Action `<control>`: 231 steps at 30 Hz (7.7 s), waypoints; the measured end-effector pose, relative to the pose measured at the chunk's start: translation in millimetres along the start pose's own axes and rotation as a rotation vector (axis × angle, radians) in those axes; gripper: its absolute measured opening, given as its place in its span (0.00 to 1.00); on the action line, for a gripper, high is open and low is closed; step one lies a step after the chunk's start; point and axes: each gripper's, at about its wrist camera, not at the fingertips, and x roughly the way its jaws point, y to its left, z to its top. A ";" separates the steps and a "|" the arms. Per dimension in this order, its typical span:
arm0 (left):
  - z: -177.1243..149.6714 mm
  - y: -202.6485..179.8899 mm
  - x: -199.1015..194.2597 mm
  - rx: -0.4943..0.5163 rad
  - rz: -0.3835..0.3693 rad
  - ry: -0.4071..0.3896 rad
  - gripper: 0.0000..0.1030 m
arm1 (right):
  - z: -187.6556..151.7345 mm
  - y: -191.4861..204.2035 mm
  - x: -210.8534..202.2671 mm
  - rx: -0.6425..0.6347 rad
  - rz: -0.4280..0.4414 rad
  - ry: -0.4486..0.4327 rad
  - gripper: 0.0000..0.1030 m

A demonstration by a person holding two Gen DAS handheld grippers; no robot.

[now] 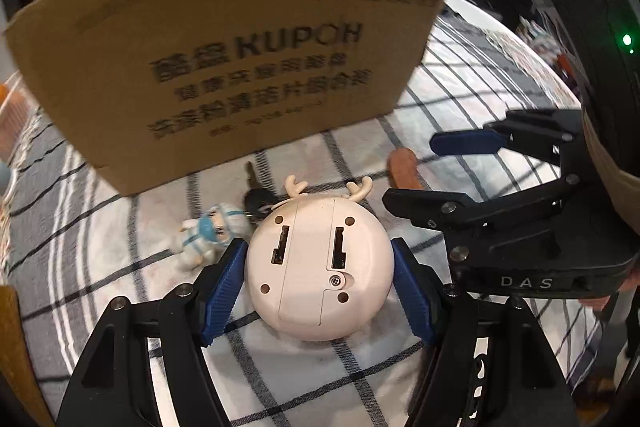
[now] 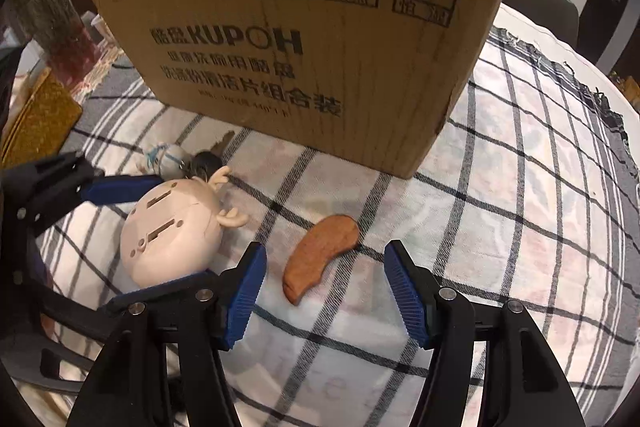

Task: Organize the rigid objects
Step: 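Grasp the white antlered toy with the left tool while the right tool grasps the brown comb, then lift the white toy and brown comb and carry both over the box, then open both tools to drop the toy and comb into the box, then move both tools back toward the astronaut keychain and black device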

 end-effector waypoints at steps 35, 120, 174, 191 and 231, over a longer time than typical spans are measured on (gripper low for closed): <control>-1.5 24.7 -59.2 -0.185 0.100 -0.146 0.68 | -25.8 17.7 -53.0 0.211 -0.105 -0.151 0.21; 155.7 70.3 -109.8 -0.048 0.103 -0.069 0.68 | 128.4 -4.2 -122.8 0.293 -0.081 -0.181 0.21; 66.5 34.2 -128.2 0.336 0.031 0.164 0.63 | 48.3 59.8 -161.1 0.602 -0.125 -0.031 0.32; 37.9 -1.9 -74.9 0.544 -0.002 0.278 0.62 | -14.4 51.8 -127.3 0.795 -0.107 0.055 0.32; 38.5 -13.6 47.0 0.729 0.054 0.439 0.55 | -59.2 32.8 -28.4 0.992 -0.199 0.322 0.32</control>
